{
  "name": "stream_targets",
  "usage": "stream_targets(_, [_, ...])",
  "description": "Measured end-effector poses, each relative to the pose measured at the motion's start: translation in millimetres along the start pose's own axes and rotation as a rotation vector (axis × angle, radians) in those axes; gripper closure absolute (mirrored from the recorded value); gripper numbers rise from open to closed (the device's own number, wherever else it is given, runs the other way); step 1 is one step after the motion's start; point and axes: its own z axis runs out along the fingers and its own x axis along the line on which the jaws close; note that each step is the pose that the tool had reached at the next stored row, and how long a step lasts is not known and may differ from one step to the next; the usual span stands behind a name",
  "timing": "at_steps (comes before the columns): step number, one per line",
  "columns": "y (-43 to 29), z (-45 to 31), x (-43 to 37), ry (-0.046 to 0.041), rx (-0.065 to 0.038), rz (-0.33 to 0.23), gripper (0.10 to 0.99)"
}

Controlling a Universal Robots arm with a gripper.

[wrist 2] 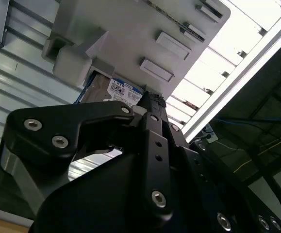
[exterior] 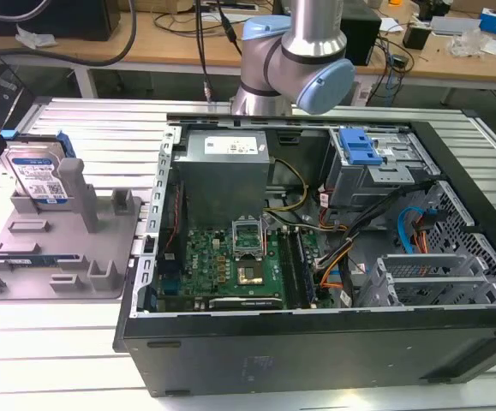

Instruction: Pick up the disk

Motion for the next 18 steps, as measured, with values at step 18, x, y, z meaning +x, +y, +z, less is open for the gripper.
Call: stream_targets(18, [0.6, 0.0, 0.0, 0.0143, 0.0, -0.375, 0.98])
